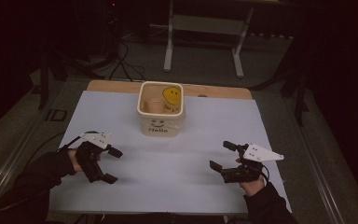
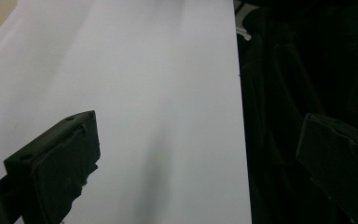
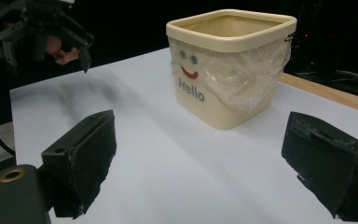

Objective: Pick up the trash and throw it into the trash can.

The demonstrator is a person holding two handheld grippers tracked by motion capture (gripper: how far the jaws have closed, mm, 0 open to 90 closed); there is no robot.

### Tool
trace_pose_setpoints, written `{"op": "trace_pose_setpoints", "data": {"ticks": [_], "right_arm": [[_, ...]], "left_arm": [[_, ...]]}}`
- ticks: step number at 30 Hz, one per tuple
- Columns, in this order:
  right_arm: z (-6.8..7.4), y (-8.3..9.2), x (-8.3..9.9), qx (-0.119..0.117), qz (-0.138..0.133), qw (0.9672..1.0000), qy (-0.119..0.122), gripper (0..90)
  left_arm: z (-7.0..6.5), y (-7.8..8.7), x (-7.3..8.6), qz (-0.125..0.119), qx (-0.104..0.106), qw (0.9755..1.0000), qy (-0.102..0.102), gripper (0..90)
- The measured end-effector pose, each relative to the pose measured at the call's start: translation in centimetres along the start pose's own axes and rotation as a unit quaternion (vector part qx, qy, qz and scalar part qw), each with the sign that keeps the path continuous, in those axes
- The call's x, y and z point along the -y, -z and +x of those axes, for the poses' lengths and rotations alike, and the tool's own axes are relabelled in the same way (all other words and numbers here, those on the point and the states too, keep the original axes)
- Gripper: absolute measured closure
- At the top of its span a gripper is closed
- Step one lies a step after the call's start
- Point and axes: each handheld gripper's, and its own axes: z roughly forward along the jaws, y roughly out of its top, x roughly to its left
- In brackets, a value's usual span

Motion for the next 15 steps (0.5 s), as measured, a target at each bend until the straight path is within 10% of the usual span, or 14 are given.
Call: {"op": "trace_pose_setpoints", "data": {"ticks": [15], "right_arm": [[0.0,0.0,0.0,0.002,0.002,1.0000,0.002,9.7]], "left_arm": [[0.2,-1.2,1.6,-0.011,-0.002,0.9998,0.015,0.7]]}}
